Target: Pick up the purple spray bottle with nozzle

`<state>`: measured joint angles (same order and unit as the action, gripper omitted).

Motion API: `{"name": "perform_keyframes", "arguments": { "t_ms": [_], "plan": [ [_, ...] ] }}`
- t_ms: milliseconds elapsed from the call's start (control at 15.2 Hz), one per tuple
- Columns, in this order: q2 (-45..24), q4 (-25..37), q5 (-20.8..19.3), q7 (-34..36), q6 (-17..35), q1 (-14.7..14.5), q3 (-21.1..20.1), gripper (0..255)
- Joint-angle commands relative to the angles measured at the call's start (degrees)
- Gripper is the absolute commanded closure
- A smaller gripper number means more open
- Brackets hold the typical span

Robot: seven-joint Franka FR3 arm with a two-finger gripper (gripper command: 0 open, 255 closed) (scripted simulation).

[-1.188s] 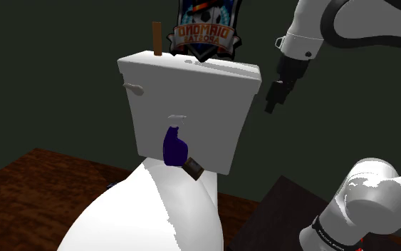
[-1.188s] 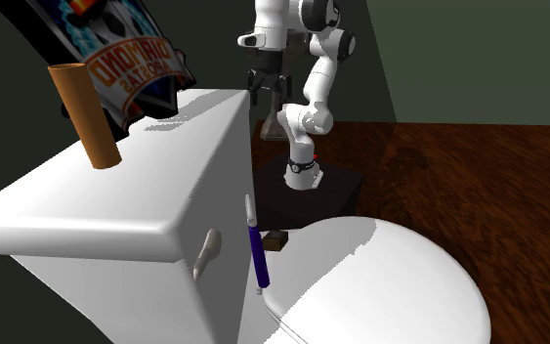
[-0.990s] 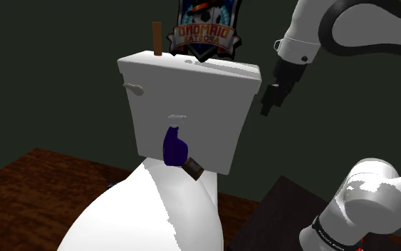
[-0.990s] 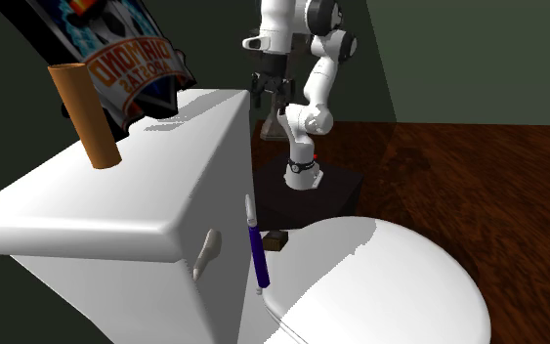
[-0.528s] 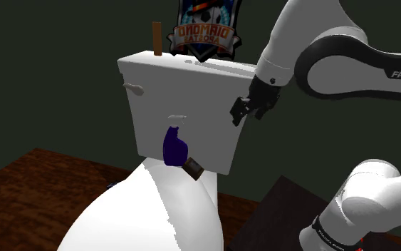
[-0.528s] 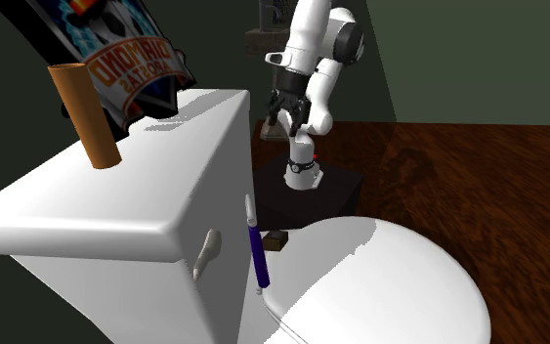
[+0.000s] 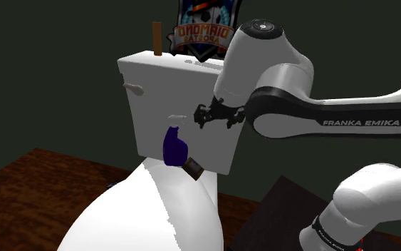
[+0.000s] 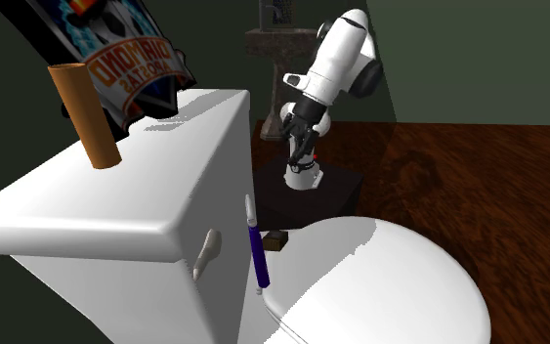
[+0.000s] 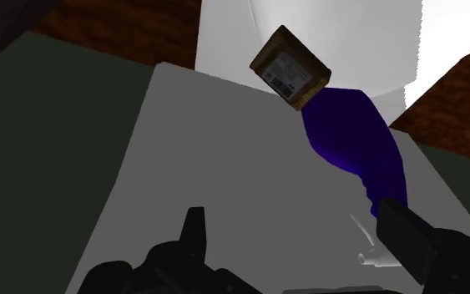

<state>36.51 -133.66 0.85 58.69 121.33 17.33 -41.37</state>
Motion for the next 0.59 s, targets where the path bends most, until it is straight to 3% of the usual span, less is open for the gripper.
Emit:
{"name": "perform_keyframes", "arguments": {
  "t_ms": [0,264,396,528],
  "plan": [
    [-2.85,2.71,-2.65,9.02,2.09,5.3,-6.63,0],
    [-8.72,10.43,-10.21,25.59,3.35,20.27,-22.0,0],
    [-11.05,15.22,-14.26,33.52,2.62,30.33,-31.79,0],
    [-11.36,20.5,-16.62,39.89,1.37,42.44,-42.92,0]
  ]
}}
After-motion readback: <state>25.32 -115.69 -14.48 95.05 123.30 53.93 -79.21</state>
